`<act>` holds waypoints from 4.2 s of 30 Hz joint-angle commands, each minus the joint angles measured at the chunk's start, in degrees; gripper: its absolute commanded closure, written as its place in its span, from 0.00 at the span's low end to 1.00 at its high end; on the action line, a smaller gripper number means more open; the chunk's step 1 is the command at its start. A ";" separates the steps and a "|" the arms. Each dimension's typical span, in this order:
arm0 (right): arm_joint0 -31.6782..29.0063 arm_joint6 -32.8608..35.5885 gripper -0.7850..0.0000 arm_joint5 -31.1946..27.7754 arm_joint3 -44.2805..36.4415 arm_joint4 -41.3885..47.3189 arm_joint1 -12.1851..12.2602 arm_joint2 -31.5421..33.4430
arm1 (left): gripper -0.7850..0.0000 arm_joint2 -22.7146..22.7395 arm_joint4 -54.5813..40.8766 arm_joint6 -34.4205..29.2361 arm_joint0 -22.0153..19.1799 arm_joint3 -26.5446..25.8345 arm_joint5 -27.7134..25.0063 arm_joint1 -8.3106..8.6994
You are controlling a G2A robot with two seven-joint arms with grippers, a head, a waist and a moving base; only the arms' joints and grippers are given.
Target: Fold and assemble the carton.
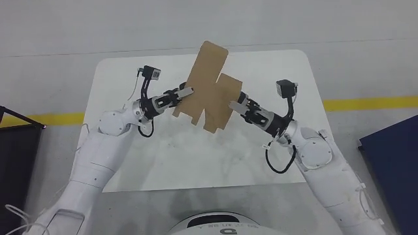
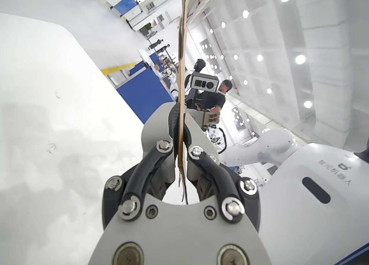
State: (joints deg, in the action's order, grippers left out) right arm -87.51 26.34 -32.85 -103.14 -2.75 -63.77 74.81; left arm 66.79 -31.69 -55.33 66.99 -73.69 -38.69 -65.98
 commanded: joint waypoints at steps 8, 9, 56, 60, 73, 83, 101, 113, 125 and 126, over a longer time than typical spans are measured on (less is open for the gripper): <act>-5.08 -6.01 0.00 -0.56 -2.64 -0.92 0.66 8.28 | 1.00 -0.67 -17.31 -9.53 0.07 3.98 5.44 -0.50; -5.08 -6.01 0.00 -0.56 -2.64 -0.92 0.66 8.28 | 1.00 -0.67 -17.31 -9.53 0.07 3.98 5.44 -0.50; -5.08 -6.01 0.00 -0.56 -2.64 -0.92 0.66 8.28 | 1.00 -2.81 -104.36 26.53 11.84 -10.66 77.39 -6.11; -5.08 -6.01 0.00 -0.56 -2.64 -0.92 0.66 8.28 | 1.00 -2.94 -103.72 26.25 12.14 -10.89 76.83 -6.42; -5.08 -6.01 0.00 -0.56 -2.64 -0.92 0.66 8.28 | 1.00 -0.62 -102.04 24.59 12.14 -10.89 76.66 -6.96; -5.08 -6.01 0.00 -0.56 -2.64 -0.92 0.66 8.28 | 1.00 2.04 -88.48 20.15 11.17 -8.79 70.27 -7.01; -0.23 -8.81 0.00 0.73 -4.36 -5.44 0.19 7.08 | 1.00 -0.23 -80.39 29.12 11.05 -10.13 70.56 -7.50; 1.11 -6.36 0.00 2.83 -4.26 -16.04 0.41 6.59 | 1.00 -1.87 -81.78 32.58 12.07 -9.79 74.16 -7.64; 4.76 -4.88 0.05 -6.74 -1.39 -22.39 1.24 9.68 | 1.00 -2.78 -104.71 45.38 11.73 -10.32 92.74 -7.16; 4.89 -4.57 0.05 -6.87 -0.97 -21.76 1.29 9.76 | 1.00 -2.63 -104.98 46.47 11.69 -10.42 92.93 -7.05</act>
State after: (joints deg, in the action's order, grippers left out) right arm -82.76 21.54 -39.64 -104.55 -25.36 -62.52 84.48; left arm 63.95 -136.15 -10.18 78.74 -84.02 54.14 -73.16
